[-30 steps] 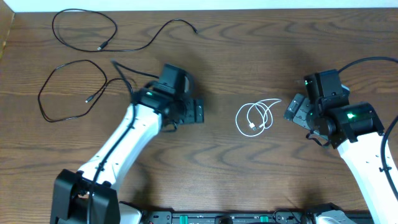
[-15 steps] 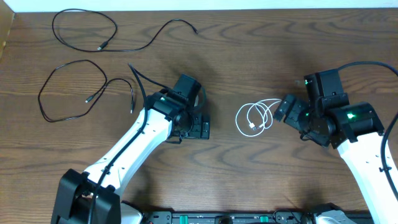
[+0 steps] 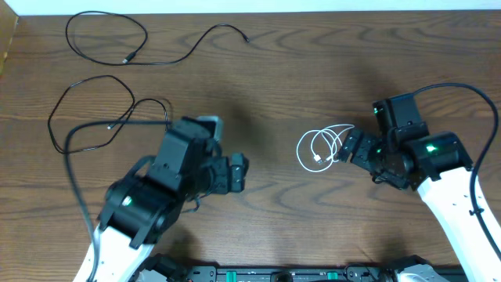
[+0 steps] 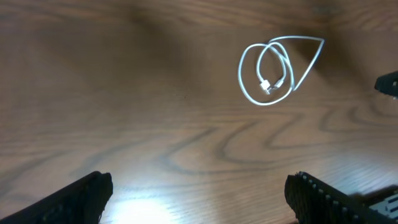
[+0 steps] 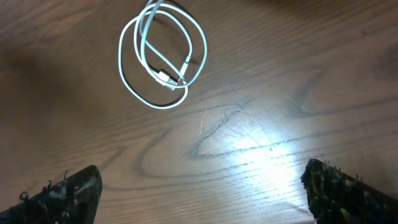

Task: Untangle cables
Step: 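Move the left gripper to the table center beside the white cable, then grasp the white cable coil with the right gripper and lift it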

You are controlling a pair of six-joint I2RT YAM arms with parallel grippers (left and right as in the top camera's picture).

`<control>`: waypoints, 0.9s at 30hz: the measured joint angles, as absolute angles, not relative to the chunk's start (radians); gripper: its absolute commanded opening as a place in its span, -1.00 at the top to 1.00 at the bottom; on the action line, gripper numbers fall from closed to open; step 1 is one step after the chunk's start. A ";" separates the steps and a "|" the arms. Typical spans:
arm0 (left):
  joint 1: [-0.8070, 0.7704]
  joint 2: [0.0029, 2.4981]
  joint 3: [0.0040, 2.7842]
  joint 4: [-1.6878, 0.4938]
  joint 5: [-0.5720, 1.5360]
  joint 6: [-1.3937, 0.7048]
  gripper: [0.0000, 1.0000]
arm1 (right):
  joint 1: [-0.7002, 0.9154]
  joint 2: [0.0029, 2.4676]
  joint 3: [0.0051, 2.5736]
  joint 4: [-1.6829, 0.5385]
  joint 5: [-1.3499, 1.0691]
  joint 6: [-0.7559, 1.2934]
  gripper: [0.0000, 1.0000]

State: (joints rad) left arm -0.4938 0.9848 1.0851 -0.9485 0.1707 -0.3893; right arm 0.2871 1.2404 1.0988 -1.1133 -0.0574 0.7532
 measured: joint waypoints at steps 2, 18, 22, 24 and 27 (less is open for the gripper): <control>-0.494 0.958 1.085 -0.994 0.150 -0.390 -0.86 | 0.295 1.240 1.092 -1.095 -0.058 0.745 -0.84; -0.494 0.968 1.085 -1.145 0.124 -0.392 -0.86 | 0.303 1.350 1.089 -0.920 -0.026 0.718 0.45; -0.494 0.971 1.085 -1.145 0.124 -0.392 -0.87 | 0.303 1.440 1.089 -0.868 -0.026 0.722 0.24; -0.494 0.971 1.085 -1.145 0.124 -0.392 -0.86 | 0.303 1.477 1.089 -0.846 -0.027 0.721 0.28; -0.494 0.971 1.085 -1.145 0.124 -0.392 -0.87 | 0.303 1.522 1.088 -0.815 -0.028 0.723 0.31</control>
